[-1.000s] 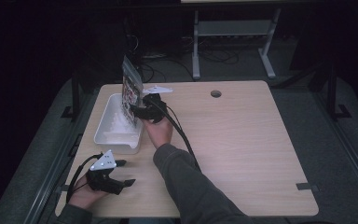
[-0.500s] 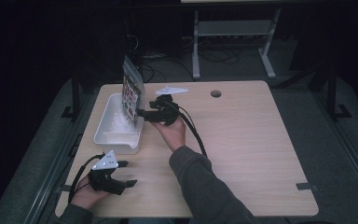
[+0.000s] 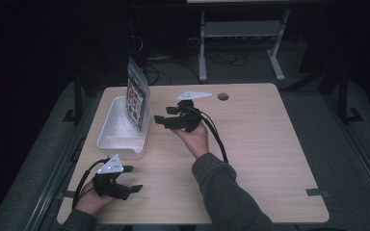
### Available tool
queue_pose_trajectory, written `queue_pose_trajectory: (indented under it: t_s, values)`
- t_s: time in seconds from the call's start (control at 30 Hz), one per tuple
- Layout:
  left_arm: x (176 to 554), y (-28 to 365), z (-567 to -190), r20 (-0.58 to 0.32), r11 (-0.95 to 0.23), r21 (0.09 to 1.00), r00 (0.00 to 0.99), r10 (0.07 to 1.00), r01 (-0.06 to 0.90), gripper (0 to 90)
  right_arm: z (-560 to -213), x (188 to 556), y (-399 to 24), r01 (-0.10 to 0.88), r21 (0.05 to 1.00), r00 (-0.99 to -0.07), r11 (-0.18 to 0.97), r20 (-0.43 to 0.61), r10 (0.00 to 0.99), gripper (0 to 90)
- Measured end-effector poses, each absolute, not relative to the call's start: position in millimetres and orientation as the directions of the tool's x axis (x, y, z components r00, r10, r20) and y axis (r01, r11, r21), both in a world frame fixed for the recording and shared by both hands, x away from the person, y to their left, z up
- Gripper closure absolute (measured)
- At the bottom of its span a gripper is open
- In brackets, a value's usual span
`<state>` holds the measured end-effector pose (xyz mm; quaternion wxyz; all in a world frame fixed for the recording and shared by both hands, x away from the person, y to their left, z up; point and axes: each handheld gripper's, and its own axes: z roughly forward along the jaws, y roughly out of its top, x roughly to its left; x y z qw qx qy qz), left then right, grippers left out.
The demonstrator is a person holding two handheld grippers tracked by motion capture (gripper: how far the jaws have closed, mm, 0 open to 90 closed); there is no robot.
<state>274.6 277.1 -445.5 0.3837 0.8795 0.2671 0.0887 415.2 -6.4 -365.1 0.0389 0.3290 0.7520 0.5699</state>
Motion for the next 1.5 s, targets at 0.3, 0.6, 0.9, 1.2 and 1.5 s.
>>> queue_pose_trajectory:
  t_s: [0.3, 0.6, 0.9, 1.2, 1.5]
  values:
    - [275, 277, -446, -0.059, -0.554, 0.725, 0.839, 0.541, 0.409, 18.6, -367, 410, -35, 0.490, 0.862, -0.767, 0.131, 0.354, 0.535, 28.1]
    - [277, 278, -446, -0.066, -0.546, 0.728, 0.836, 0.545, 0.414, 17.8, -376, 403, -57, 0.496, 0.851, -0.765, 0.169, 0.337, 0.549, 23.0]
    - [278, 277, -447, -0.069, -0.548, 0.726, 0.836, 0.544, 0.416, 17.4, -380, 395, -78, 0.514, 0.834, -0.762, 0.201, 0.337, 0.553, 22.3]
    - [277, 276, -447, -0.057, -0.554, 0.725, 0.838, 0.543, 0.409, 16.8, -385, 380, -105, 0.551, 0.813, -0.742, 0.191, 0.372, 0.557, 23.2]
    - [277, 275, -447, -0.052, -0.559, 0.722, 0.838, 0.542, 0.407, 16.7, -391, 363, -135, 0.562, 0.804, -0.730, 0.195, 0.371, 0.575, 23.4]
